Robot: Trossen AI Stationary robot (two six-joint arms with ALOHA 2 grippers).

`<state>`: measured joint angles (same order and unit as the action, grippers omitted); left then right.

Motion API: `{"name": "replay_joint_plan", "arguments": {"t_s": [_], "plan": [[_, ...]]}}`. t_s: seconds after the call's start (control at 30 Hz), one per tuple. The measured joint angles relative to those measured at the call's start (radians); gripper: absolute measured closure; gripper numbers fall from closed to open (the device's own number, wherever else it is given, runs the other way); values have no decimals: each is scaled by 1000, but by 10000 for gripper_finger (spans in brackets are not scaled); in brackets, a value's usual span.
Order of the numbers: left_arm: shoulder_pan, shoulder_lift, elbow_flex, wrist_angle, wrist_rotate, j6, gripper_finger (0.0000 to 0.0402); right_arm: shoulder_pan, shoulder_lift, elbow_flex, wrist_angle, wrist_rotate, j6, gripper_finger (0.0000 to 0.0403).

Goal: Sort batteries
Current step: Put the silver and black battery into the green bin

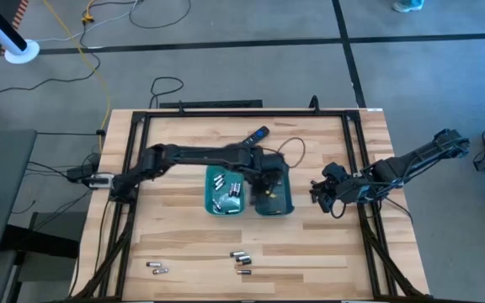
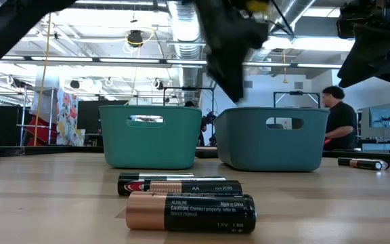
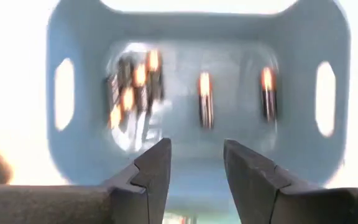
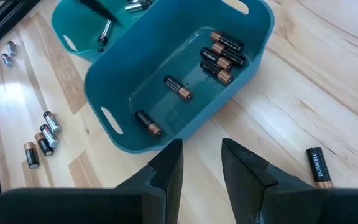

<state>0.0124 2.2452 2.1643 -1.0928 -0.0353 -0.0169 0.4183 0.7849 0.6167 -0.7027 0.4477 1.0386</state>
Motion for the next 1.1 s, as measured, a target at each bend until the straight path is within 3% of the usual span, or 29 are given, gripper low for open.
{"name": "replay_joint_plan", "arguments": {"t_s": [0.13, 0.27, 0.37, 0.5, 0.67, 0.83, 0.97, 1.1], "plan": [[-7, -96, 0, -193, 2, 8, 261, 0, 0, 0, 1, 0, 0, 276], [-28, -198, -36, -282, -42, -22, 261, 0, 0, 0, 1, 0, 7, 276], [-52, -313, -134, -280, -80, -62, 261, 0, 0, 0, 4, 0, 8, 276], [-88, -501, -364, -218, -91, -184, 261, 0, 0, 0, 5, 0, 8, 276], [-167, -746, -669, -147, -172, -450, 261, 0, 0, 0, 4, 0, 8, 276], [-326, -933, -895, -140, -187, -788, 261, 0, 0, 0, 5, 0, 8, 276], [-490, -1009, -1008, -148, -186, -1062, 261, 0, 0, 0, 4, 0, 8, 276], [-636, -1008, -1073, -145, -184, -1292, 261, 0, 0, 0, 4, 0, 8, 276]]}}
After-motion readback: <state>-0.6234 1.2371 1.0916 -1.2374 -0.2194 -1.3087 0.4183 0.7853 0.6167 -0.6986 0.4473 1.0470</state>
